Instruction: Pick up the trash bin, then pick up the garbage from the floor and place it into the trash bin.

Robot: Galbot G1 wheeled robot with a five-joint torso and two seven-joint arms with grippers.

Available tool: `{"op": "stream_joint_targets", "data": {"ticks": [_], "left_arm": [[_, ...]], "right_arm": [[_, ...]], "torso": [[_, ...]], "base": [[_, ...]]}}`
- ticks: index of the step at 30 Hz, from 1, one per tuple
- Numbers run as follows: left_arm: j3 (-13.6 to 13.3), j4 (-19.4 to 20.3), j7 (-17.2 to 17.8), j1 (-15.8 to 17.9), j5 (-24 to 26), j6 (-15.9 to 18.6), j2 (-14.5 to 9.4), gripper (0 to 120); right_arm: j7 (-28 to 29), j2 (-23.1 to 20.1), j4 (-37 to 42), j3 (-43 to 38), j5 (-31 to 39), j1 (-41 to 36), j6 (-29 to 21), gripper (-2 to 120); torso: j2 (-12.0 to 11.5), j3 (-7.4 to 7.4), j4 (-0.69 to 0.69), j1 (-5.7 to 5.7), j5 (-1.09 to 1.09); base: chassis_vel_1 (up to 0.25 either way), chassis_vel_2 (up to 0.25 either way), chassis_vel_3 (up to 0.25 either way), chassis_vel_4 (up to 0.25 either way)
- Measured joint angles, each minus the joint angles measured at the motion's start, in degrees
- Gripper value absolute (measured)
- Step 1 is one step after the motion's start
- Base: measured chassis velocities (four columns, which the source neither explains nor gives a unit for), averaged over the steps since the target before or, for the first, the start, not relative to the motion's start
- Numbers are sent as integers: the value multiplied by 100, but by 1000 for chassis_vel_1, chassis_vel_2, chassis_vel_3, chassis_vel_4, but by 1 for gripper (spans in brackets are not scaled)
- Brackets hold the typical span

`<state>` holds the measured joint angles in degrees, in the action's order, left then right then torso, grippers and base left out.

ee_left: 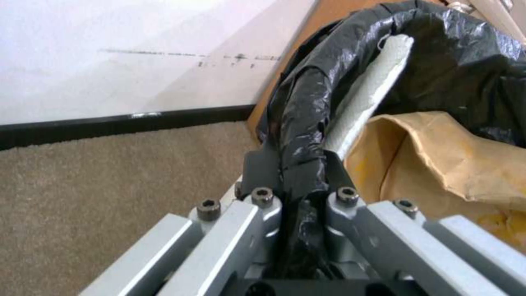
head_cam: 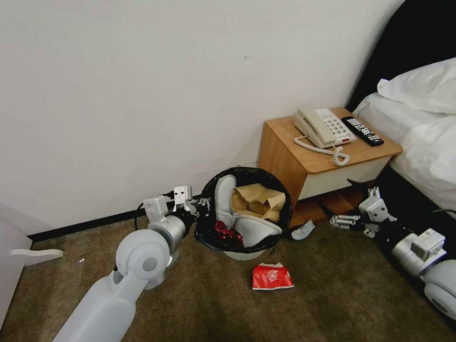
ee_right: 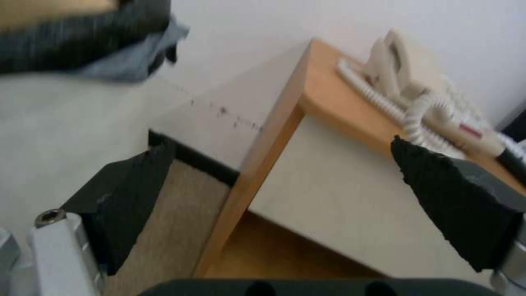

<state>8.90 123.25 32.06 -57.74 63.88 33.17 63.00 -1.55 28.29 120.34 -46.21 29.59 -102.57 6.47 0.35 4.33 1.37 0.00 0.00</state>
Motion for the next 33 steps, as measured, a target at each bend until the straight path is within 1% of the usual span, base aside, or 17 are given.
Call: {"op": "stream_joint_targets", "data": {"ticks": [6,15,21,25,27,31,33], "left_arm": [[4,0,0,-3,-1,-2,6,4],[30,-15,10,36,34,-8,21,4],[108,17,24,35,61,-8,14,4],[147,22,28,33,70,-8,10,4],[146,22,33,35,71,-8,24,4],[145,22,36,33,71,-8,29,4],[146,22,39,25,70,-8,29,4]], "right_arm": [[-87,80,-189,112,-116,-67,64,100],[-318,176,-901,534,-346,133,151,100],[-437,262,-1299,768,-524,321,256,100],[-636,398,-1558,1025,-625,497,332,100],[-823,499,-1781,1250,-719,635,424,100],[-889,575,-1970,1388,-782,705,480,100],[-943,719,-2237,1540,-923,800,565,100]], "torso": [[0,0,0,0,0],[0,0,0,0,1],[0,0,0,0,1],[0,0,0,0,1],[0,0,0,0,0],[0,0,0,0,0],[0,0,0,0,0]], "base": [[0,0,0,0],[0,0,0,0],[0,0,0,0],[0,0,0,0],[0,0,0,0],[0,0,0,0],[0,0,0,0]]}}
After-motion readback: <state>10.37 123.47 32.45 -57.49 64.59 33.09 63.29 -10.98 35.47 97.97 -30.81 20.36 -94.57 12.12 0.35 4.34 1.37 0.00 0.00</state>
